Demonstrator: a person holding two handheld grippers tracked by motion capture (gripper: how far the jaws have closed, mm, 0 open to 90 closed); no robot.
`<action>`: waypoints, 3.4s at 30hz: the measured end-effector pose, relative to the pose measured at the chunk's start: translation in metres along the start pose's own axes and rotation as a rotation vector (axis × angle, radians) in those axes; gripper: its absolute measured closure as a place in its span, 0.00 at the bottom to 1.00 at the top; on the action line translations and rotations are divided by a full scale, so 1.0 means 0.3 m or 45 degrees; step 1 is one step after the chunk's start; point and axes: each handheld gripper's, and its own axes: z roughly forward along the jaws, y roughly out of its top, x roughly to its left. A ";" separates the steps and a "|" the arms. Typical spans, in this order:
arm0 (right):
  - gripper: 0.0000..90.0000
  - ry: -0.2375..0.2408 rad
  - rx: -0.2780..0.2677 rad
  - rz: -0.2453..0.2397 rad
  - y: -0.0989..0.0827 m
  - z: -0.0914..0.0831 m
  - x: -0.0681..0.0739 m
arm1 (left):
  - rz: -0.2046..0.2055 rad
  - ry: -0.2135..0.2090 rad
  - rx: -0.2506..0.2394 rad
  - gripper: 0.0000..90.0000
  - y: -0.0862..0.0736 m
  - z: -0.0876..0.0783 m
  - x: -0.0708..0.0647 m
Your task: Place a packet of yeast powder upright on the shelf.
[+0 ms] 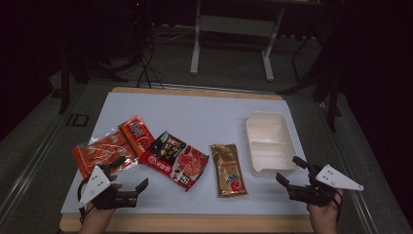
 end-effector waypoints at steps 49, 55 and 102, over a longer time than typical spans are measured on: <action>0.12 0.196 0.281 0.010 0.259 0.323 -0.003 | -0.034 -0.059 0.002 0.00 0.002 0.016 -0.025; 0.12 0.234 0.360 0.004 0.267 0.388 -0.008 | -0.037 -0.070 0.005 0.00 0.001 0.018 -0.026; 0.27 0.162 1.126 -0.018 0.114 0.862 0.018 | -0.035 -0.095 0.030 0.00 -0.004 0.024 -0.026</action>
